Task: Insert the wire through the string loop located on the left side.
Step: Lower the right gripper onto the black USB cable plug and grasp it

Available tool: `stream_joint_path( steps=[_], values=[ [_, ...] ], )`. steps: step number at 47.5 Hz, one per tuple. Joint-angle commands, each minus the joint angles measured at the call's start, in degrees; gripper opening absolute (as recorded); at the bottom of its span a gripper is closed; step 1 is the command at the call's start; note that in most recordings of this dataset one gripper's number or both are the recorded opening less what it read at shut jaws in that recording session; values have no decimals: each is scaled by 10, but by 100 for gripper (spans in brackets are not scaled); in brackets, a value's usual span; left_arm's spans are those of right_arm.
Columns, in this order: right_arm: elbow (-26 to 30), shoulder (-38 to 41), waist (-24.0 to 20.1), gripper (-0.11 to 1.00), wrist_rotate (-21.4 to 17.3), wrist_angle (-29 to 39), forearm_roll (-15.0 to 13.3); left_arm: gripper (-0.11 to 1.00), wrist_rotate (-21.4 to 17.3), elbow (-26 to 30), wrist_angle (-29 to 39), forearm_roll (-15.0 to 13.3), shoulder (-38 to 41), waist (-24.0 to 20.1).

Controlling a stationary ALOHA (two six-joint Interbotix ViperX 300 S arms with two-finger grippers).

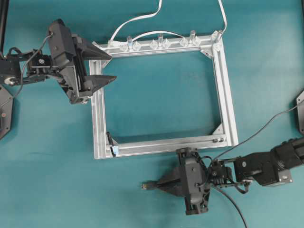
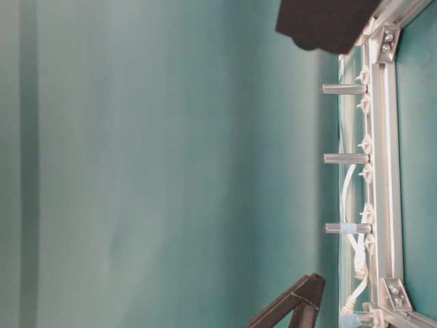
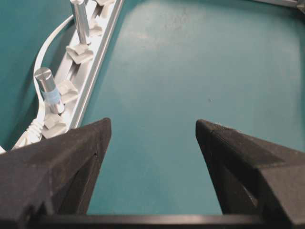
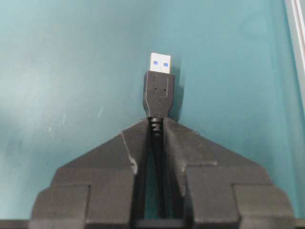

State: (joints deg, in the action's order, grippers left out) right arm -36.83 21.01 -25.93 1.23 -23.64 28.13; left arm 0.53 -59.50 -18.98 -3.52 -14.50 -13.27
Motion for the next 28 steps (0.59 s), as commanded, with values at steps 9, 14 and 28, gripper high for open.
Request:
stream_joint_path(
  steps=[9,14,28],
  values=[
    [6,-18,-4,11,-1,10,1,81,5,9,5,1,-8,6],
    [6,-33,-4,11,-2,15,1,81,5,9,7,1,-8,9],
    [7,-79,4,11,1,52,0,81,5,8,6,1,-8,16]
  ],
)
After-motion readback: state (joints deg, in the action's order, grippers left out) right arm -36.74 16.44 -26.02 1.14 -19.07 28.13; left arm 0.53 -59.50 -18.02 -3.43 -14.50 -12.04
